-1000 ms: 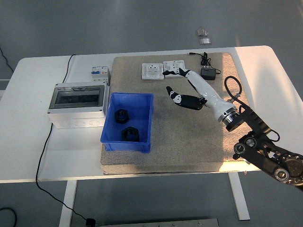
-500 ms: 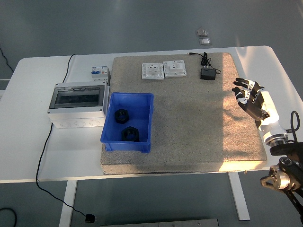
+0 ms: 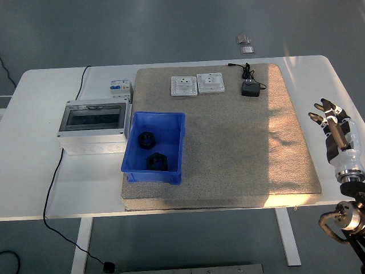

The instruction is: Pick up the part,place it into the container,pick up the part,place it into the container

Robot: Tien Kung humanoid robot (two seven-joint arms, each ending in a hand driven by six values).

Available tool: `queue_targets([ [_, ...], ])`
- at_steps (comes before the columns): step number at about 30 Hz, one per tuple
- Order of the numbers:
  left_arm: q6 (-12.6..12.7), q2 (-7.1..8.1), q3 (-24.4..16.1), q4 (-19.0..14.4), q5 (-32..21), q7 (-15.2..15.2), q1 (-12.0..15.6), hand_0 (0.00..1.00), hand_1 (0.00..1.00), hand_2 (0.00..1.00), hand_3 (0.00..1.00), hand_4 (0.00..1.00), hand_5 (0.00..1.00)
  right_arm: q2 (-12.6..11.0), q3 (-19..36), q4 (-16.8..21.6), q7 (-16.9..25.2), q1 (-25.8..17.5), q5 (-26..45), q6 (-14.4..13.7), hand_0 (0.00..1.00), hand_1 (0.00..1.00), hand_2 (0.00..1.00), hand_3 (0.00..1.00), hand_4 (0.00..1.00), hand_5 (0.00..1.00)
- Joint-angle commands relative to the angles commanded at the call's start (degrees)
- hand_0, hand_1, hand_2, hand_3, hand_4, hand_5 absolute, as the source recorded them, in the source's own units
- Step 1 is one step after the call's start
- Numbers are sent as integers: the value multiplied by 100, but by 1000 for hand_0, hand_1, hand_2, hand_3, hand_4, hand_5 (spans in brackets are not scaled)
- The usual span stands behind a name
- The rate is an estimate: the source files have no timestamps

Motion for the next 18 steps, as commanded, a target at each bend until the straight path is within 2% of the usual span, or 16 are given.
queue_targets([
  [2,-1,0,-29,0,31,2,-6,725,721,758,799,816,762,7,0,10,-35,9,-67,-28,746,558,651,640,867,488],
  [3,-1,-1,-43,0,46,2,-9,725,721,750,787,808,744,10,-5,14,-49,16,-97,-34,689,417,628,630,841,123],
  [8,-1,-5,-97,0,95,2,-21,725,721,750,787,808,744,27,-32,30,-93,55,-239,2,689,417,628,630,841,123],
  [9,-1,-6,-104,0,101,2,-23,725,721,750,782,808,739,28,-35,34,-97,60,-263,24,646,341,648,644,825,63],
  [14,-1,-10,-120,0,111,-8,-30,725,721,750,782,808,739,22,-55,47,-106,90,-338,283,646,341,648,644,825,63],
  [15,0,-12,-121,0,110,-11,-31,725,720,750,783,809,732,21,-57,46,-110,93,-342,318,506,247,678,744,862,87],
  [18,2,-20,-122,0,109,-20,-34,725,720,750,783,809,732,21,-64,41,-110,98,-310,392,506,247,678,744,862,87],
])
